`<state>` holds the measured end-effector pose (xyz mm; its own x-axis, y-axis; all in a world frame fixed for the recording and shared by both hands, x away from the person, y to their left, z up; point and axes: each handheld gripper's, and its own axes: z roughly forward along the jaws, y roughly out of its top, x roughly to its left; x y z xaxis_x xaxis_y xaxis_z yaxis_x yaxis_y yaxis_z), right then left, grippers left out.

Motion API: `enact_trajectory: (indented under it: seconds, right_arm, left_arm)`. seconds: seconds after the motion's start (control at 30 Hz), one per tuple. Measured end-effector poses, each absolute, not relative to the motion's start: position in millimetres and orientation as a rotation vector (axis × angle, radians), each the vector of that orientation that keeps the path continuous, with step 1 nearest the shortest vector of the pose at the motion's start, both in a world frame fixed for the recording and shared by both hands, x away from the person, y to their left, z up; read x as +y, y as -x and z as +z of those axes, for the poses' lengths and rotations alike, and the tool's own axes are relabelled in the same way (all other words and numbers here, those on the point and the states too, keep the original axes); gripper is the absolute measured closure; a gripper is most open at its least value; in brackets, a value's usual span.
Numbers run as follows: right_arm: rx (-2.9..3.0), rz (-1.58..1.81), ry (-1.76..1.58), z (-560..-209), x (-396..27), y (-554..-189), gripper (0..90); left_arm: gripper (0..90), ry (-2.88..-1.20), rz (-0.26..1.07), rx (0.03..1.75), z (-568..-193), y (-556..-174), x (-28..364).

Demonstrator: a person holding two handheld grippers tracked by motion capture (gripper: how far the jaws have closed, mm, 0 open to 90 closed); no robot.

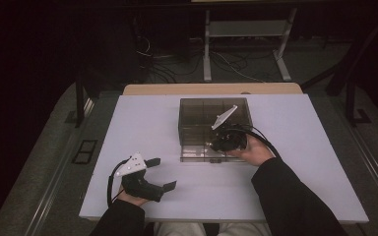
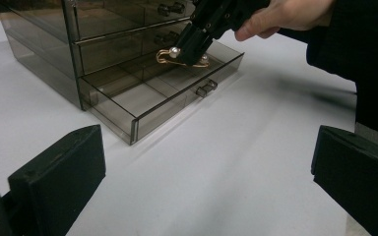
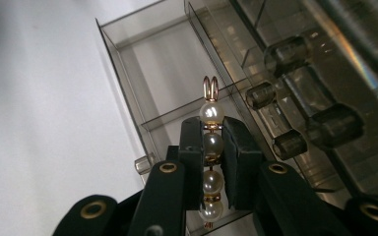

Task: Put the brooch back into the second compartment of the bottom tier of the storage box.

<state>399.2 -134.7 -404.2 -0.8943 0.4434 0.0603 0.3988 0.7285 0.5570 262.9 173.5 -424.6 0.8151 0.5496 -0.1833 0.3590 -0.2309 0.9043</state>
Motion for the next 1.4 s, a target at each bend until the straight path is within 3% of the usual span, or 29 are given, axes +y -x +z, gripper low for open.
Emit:
enact_trajectory:
  seconds: [1.13, 1.4]
  right_arm:
    - [2.874, 0.812, -0.694, -425.7, -129.4, -405.9, 78.5]
    - [2.872, 0.831, -0.700, -421.7, -129.4, -402.1, 69.2]
  left_arm:
    - [0.0, -1.851, 0.201, 0.680, -424.6, -262.8, 172.2]
    - [0.0, -1.855, 0.200, 0.680, -424.8, -262.6, 171.6]
